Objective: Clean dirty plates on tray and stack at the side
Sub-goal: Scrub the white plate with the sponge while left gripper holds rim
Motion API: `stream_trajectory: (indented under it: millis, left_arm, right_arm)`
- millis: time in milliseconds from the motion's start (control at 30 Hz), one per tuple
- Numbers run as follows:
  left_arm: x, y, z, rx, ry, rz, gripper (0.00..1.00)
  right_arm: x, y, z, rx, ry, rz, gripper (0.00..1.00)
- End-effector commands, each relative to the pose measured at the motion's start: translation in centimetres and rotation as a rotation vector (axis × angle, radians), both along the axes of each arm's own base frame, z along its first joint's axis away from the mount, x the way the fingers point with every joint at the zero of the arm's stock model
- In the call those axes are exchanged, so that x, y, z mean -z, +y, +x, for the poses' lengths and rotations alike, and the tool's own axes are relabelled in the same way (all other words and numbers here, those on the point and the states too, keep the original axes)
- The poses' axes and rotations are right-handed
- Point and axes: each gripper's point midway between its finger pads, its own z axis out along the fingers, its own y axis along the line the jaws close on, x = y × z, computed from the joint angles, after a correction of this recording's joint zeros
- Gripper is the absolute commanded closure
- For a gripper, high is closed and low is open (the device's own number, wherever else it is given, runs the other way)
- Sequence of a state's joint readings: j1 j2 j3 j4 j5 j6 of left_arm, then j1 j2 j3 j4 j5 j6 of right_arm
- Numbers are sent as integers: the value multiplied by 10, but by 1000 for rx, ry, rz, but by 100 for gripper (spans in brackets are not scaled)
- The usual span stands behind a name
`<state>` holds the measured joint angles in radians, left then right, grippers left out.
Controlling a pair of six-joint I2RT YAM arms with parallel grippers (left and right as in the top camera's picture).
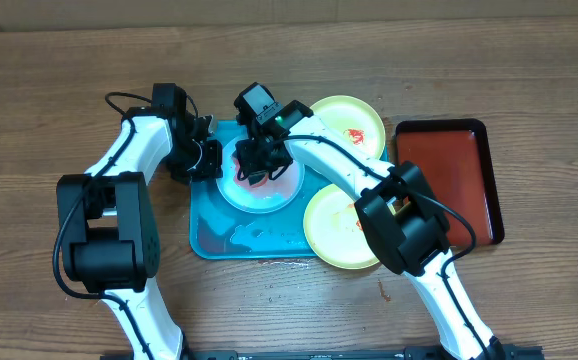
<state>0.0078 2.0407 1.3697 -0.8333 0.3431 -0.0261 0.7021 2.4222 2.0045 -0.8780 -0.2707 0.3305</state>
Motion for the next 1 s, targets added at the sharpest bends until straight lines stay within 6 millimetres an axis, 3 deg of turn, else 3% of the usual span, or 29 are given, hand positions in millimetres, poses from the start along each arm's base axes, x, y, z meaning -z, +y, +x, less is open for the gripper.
stream_trajectory:
  millis: [0,167,233,433,600,767,967]
  left_arm:
    - [0,-22,-6,46,13,-109,96]
    - [0,-22,-4,46,4,-108,96]
    - [1,-17,-3,36,3,-91,96]
    - [1,-4,0,-4,3,-90,96]
    - [1,7,2,-33,-1,-89,96]
    - [2,14,0,-43,7,-72,96]
    - [2,12,-2,-34,16,-72,96]
  right_arm:
    - [3,21,-28,-90,97,76,96]
    - [9,8,-46,-93,170,13,96]
    - [10,-7,-43,-65,189,-23,96]
    - [0,-66,-12,35,87,-274,96]
    - [-10,-97,13,82,-49,-449,96]
    - [-4,-94,28,100,-113,-446,96]
    - [8,-58,36,82,-115,-296,96]
